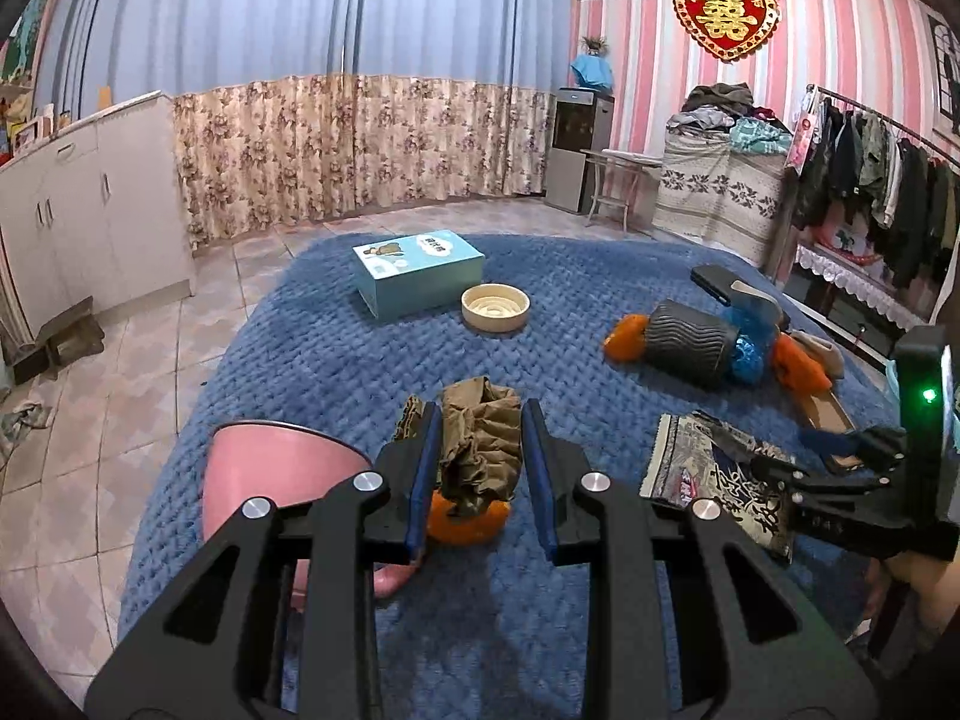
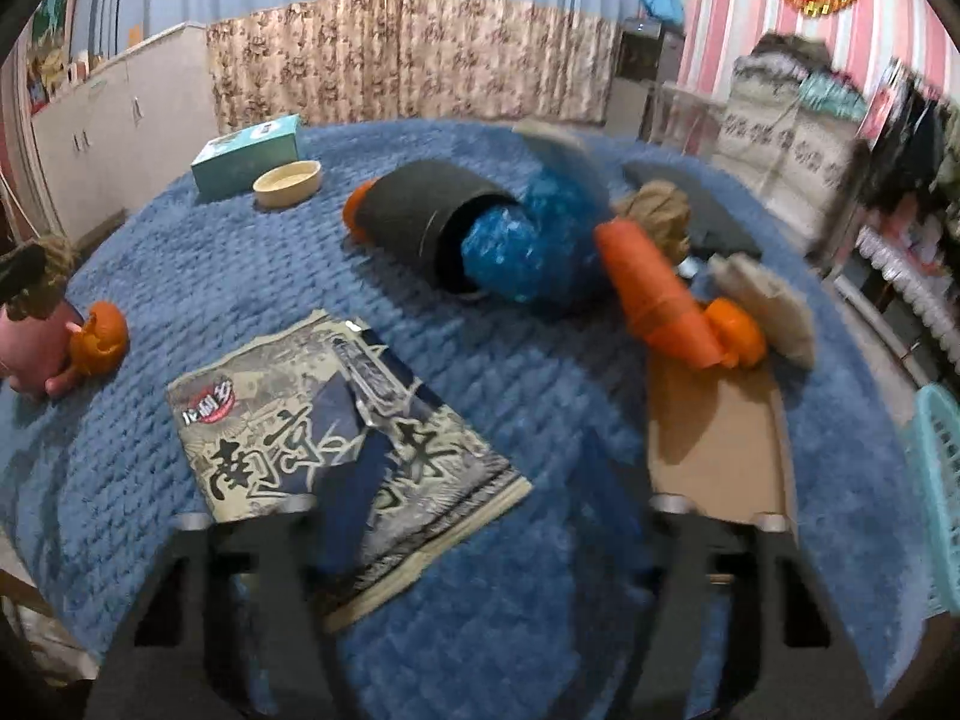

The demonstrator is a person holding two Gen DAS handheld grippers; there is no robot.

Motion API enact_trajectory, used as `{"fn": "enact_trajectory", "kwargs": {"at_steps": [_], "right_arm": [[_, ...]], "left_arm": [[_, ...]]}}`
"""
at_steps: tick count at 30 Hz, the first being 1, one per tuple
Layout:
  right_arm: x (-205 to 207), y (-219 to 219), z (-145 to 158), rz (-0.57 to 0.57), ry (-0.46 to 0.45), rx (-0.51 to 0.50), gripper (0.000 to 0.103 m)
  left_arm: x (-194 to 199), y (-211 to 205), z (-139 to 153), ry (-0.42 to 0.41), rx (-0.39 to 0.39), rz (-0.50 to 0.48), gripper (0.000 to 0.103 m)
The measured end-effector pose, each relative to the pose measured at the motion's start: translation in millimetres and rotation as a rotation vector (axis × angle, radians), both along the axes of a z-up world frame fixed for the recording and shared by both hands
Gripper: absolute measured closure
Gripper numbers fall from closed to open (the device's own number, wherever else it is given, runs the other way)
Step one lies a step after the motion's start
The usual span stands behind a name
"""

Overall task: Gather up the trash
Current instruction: 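Grasp the printed snack bag with the right gripper while the left holds the brown paper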

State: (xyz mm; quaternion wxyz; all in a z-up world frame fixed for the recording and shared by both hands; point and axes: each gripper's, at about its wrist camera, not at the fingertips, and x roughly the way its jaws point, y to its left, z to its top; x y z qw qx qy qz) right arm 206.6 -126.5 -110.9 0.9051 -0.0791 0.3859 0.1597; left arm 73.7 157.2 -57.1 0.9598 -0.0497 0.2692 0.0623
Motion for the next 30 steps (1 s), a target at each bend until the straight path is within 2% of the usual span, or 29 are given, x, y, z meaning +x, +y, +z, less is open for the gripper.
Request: {"fn": "enact_trajectory", "kwargs": {"at_steps": [1,3,4,6,12,17,20,23,24,26,27,30], "right_arm": [[1.6,-1.3,-1.4,0.010,0.017,0.031,0.063],[1.5,-2.4,-1.3,0.018,0.020,0.057,0.064],[1.2,-2.2,-0.9,0.021,0.011,0.055,0.070],[-1.9,-5.0,3.3,0.035,0.001,0.065,0.091],[-17.5,-21.3,35.2,0.041,-0.085,0.077,0.097],[-26.0,-47.5,55.9,0.017,-0.131,0.085,0.098],[-23.5,-65.3,56.4,0.016,-0.096,0.097,0.098],[-25.7,-75.1,51.3,0.038,-0.073,0.108,0.096],[-25.1,-75.2,49.2,0.045,-0.064,0.114,0.093],[-22.4,-67.7,42.5,0.044,-0.063,0.107,0.059],[-21.8,-64.9,41.3,0.042,-0.070,0.107,0.031],[-17.7,-46.6,34.8,0.080,-0.061,0.098,0.031]], "left_arm": [[0.0,-0.1,0.7,-0.002,0.005,0.000,0.077],[0.2,1.4,1.2,-0.009,0.011,0.003,0.077],[0.8,2.1,1.9,-0.012,0.013,0.004,0.077],[2.8,-0.3,4.6,-0.015,0.014,0.007,0.077],[7.2,-12.8,17.6,-0.026,0.027,0.000,0.077],[13.0,-36.9,26.0,-0.031,0.027,-0.042,0.077],[17.8,-53.6,29.7,-0.035,0.033,-0.065,0.077],[20.7,-62.5,33.3,-0.041,-0.001,-0.082,0.077],[21.0,-63.7,33.2,-0.040,-0.008,-0.081,0.077],[20.2,-62.6,31.1,-0.031,-0.015,-0.079,0.077],[18.8,-61.0,29.5,-0.026,-0.013,-0.077,0.077],[15.6,-54.8,27.0,-0.022,0.011,-0.065,0.077]]}}
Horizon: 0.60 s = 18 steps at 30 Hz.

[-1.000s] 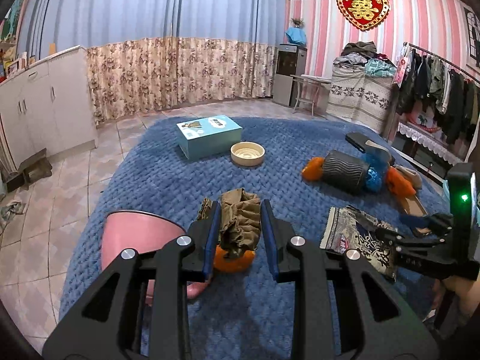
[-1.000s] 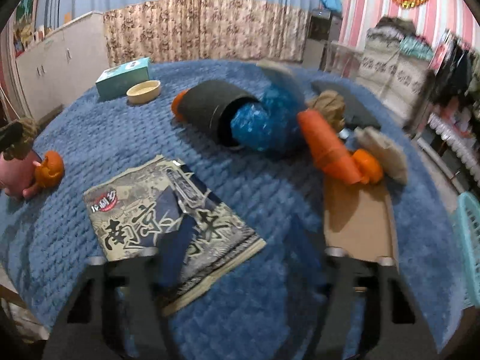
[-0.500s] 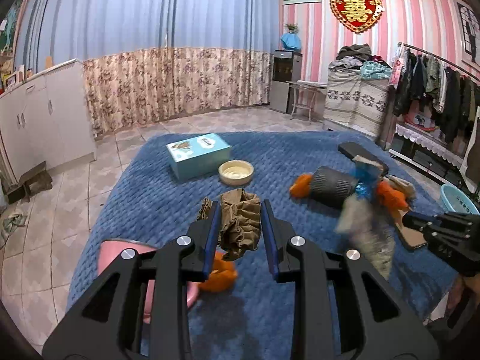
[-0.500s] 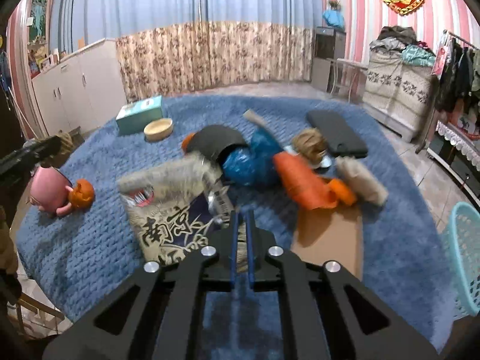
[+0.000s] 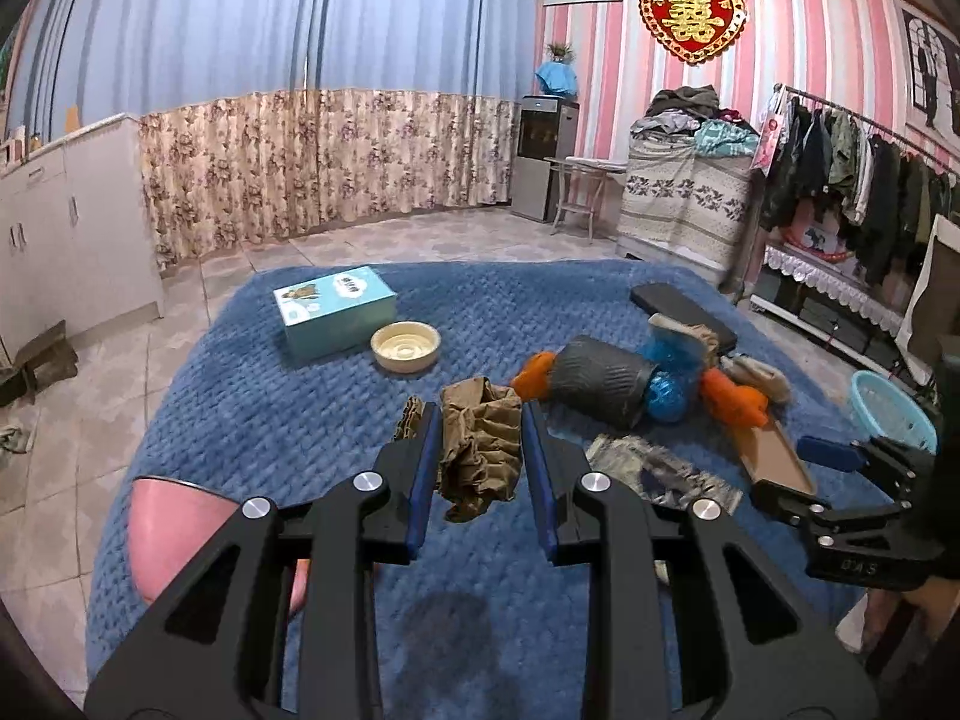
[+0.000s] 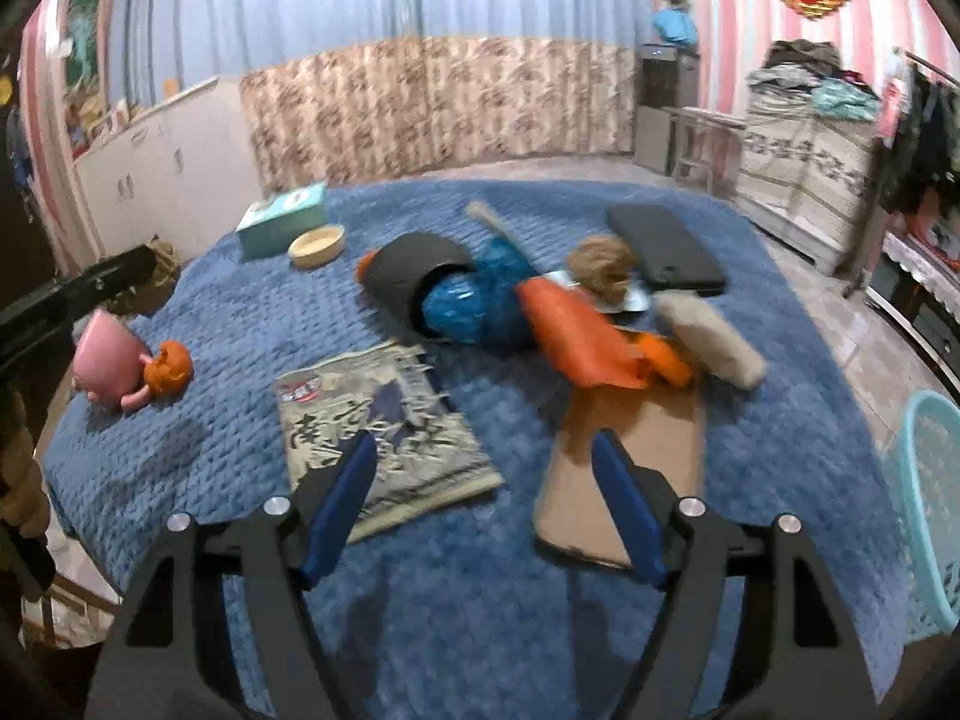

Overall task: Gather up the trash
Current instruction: 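Grasp the printed snack bag with the right gripper while the left holds the brown paper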

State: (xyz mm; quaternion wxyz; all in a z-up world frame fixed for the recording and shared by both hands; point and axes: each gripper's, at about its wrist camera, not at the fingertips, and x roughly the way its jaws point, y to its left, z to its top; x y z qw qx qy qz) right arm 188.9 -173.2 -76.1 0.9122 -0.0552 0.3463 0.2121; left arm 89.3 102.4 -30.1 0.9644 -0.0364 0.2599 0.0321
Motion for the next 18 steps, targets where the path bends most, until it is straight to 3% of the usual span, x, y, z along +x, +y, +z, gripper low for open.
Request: {"fn": "enact_trajectory", "kwargs": {"at_steps": [2,7,9,12,18], "right_arm": [[9.4,16.5,-7.1,0.031,0.022,-0.019,0.031],[36.8,43.0,-29.4,0.050,0.112,-0.076,0.049],[42.9,44.1,-41.8,0.059,0.165,-0.069,0.051],[40.8,37.1,-39.3,0.042,0.156,-0.047,0.073],[23.1,29.6,-21.0,0.038,0.072,-0.064,0.083]], "left_arm": [[-0.6,6.0,-2.4,0.009,-0.001,0.008,0.077],[-4.6,22.9,-5.3,0.011,-0.015,0.023,0.077],[-6.8,25.2,-5.5,0.002,0.003,0.024,0.077],[-5.4,26.4,-6.8,0.004,0.002,0.019,0.077],[-2.9,17.4,-3.1,-0.005,-0.001,0.005,0.077]]}}
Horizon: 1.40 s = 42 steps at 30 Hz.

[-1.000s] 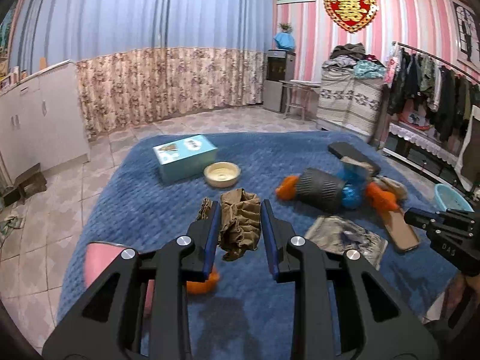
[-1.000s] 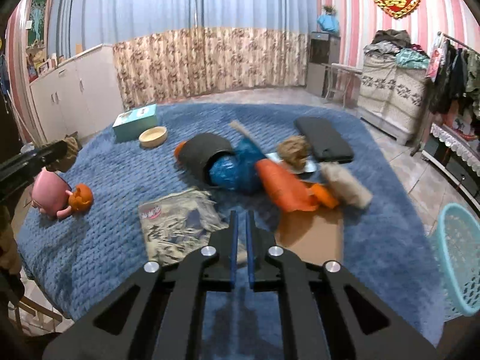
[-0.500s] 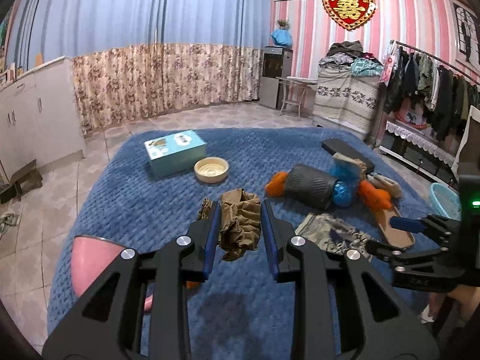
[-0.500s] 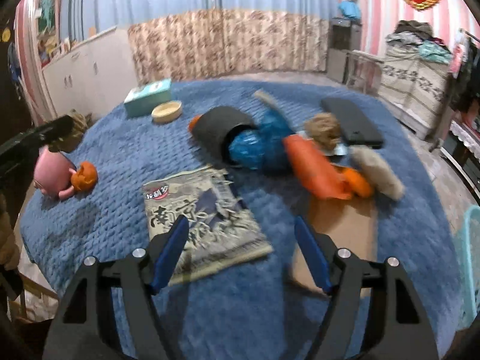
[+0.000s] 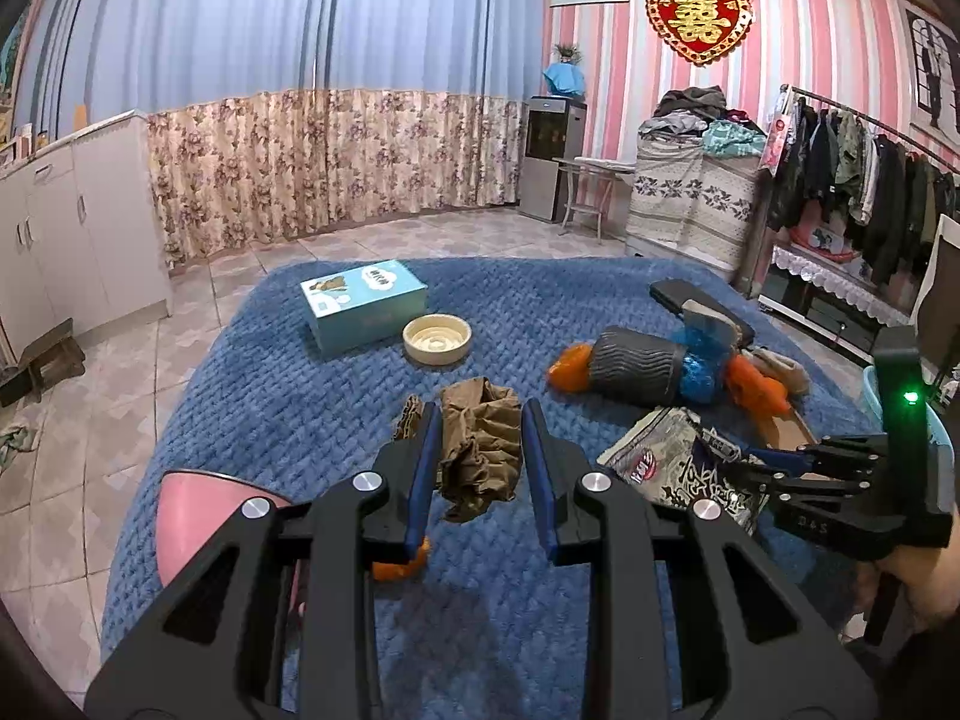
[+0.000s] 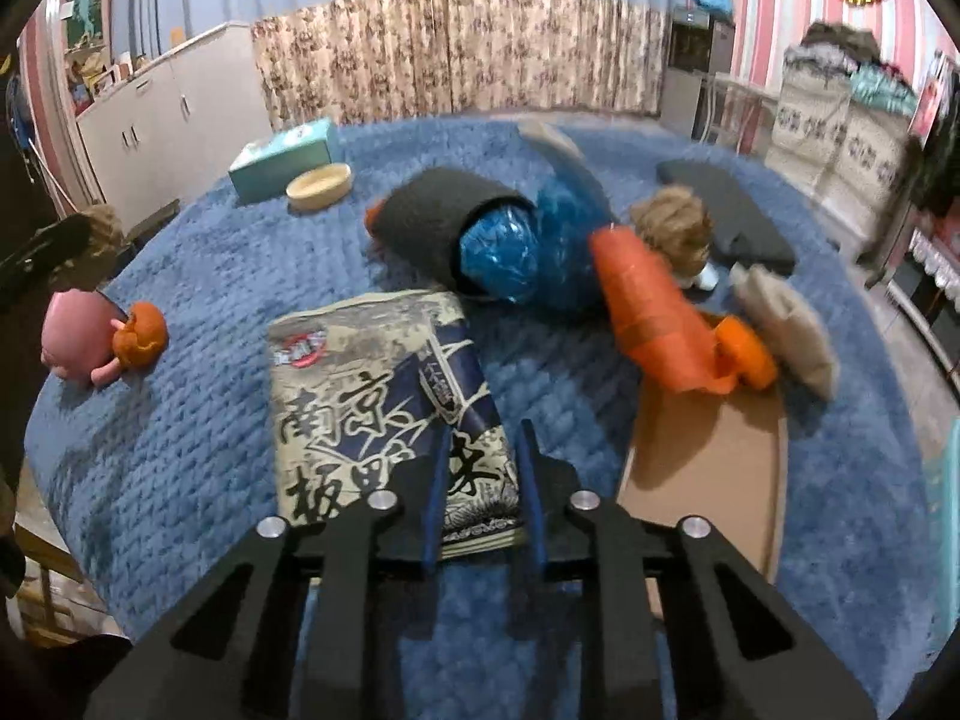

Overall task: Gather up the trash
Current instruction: 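Carry the brown paper and snack bag in both grippers over the blue basket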

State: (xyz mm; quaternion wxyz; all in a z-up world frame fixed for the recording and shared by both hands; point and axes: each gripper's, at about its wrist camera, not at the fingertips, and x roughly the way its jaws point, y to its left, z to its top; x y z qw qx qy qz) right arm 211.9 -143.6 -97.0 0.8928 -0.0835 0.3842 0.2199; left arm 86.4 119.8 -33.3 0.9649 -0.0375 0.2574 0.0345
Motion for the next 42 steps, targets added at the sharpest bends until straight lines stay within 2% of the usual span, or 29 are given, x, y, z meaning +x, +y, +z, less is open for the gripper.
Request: {"fn": "enact_trajectory", "kwargs": {"at_steps": [4,10,16,25,30,34,37,42], "right_arm": [[-20.0,-9.8,25.6,0.004,-0.075,-0.010,0.092],[-39.3,-51.3,55.4,-0.048,-0.146,-0.012,0.093],[-43.7,-133.3,78.7,-0.200,-0.185,0.028,0.093],[-40.7,-285.9,103.2,-0.529,-0.223,0.081,0.093],[-31.0,-349.0,105.3,-0.665,-0.230,0.111,0.093],[-27.3,-388.1,100.8,-0.762,-0.227,0.087,0.093],[-32.1,-426.0,87.7,-0.848,-0.219,0.083,0.093],[-30.7,-459.9,61.5,-0.933,-0.171,0.094,0.093]], "left_arm": [[0.2,-11.1,6.0,-0.009,0.011,-0.016,0.077],[4.1,-37.9,18.0,-0.026,0.013,-0.057,0.077],[15.0,-80.0,27.0,-0.045,0.008,-0.124,0.077],[43.3,-165.9,34.9,-0.067,0.038,-0.248,0.077],[64.9,-212.0,33.9,-0.056,0.011,-0.311,0.077],[78.1,-246.9,30.2,-0.055,0.020,-0.350,0.077],[89.1,-273.3,28.9,-0.055,0.030,-0.383,0.077],[106.0,-324.9,22.4,-0.049,0.037,-0.452,0.077]]}}
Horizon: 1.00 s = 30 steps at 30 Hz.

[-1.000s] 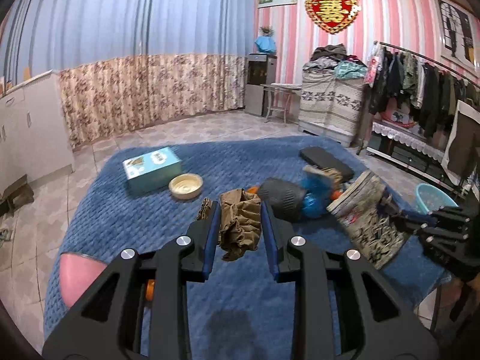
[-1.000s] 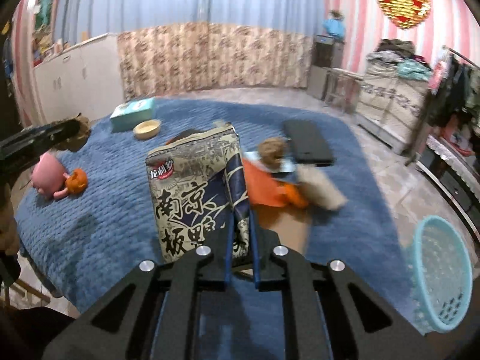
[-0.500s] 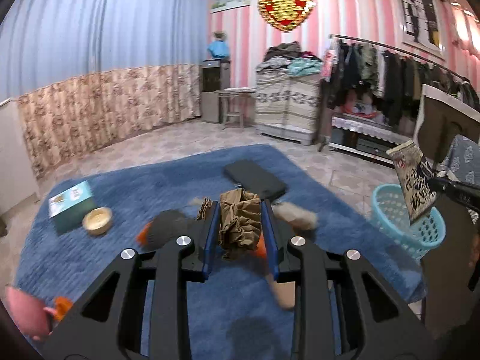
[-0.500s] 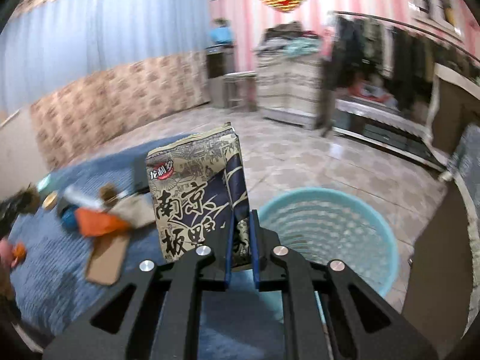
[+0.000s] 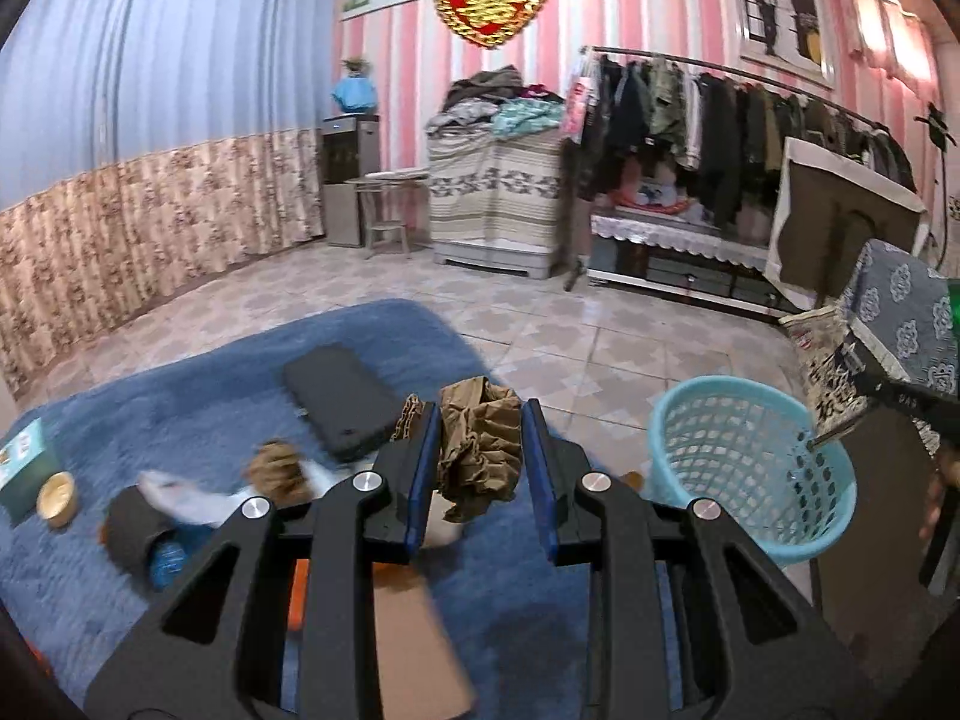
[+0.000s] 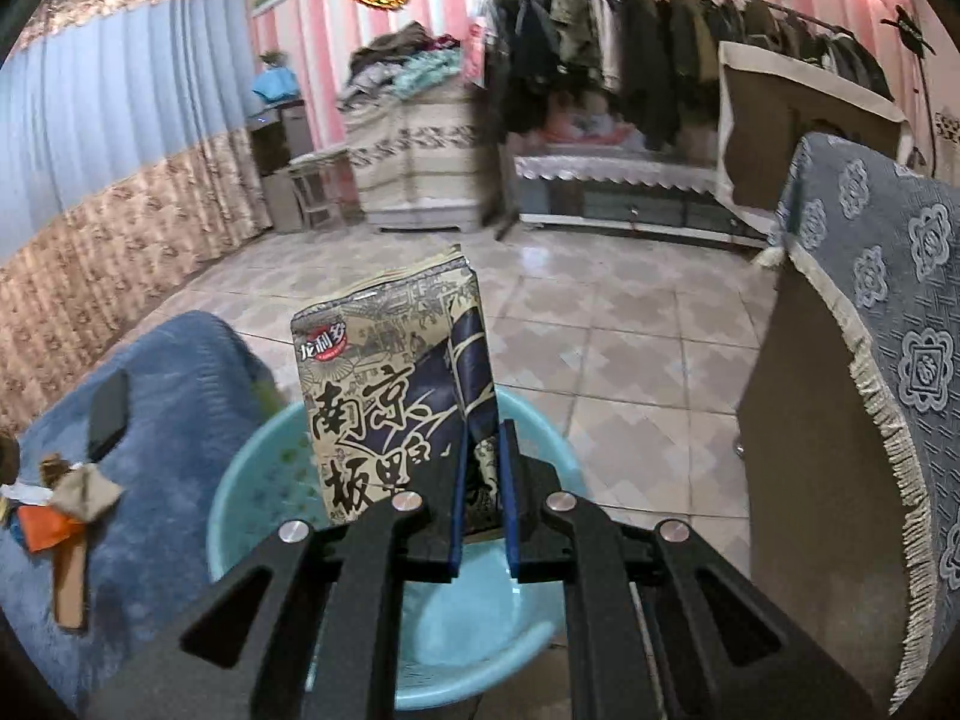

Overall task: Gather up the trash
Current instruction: 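Carry the brown paper and snack bag in both grippers over the blue basket, then open the left gripper to drop the brown paper while the right drops the snack bag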

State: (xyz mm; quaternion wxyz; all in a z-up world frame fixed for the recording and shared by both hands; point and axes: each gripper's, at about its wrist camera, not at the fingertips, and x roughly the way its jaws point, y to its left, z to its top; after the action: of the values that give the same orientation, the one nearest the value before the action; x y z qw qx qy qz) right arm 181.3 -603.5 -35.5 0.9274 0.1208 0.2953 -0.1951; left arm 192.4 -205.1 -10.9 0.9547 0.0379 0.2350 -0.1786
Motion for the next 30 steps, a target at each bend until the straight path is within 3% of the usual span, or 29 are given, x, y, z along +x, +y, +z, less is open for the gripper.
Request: {"fn": "enact_trajectory", "kwargs": {"at_steps": [12,24,26,28,30], "right_arm": [[0.7,-30.2,-17.7,-0.044,0.048,0.007,0.093],[7.0,-37.6,-26.3,-0.063,0.091,0.031,0.093],[7.7,-36.5,-27.0,-0.065,0.093,0.035,0.093],[7.9,-34.9,-27.7,-0.063,0.096,0.030,0.093],[9.3,-33.6,-28.8,-0.059,0.101,0.026,0.093]], "left_arm": [[30.8,-133.2,-31.8,0.052,-0.012,-0.216,0.076],[57.3,-203.6,-52.7,0.077,-0.002,-0.303,0.073],[61.3,-207.7,-51.1,0.076,-0.008,-0.310,0.069],[65.2,-210.1,-48.2,0.068,-0.001,-0.292,0.044],[65.9,-206.7,-42.7,0.049,-0.007,-0.275,0.038]]}}
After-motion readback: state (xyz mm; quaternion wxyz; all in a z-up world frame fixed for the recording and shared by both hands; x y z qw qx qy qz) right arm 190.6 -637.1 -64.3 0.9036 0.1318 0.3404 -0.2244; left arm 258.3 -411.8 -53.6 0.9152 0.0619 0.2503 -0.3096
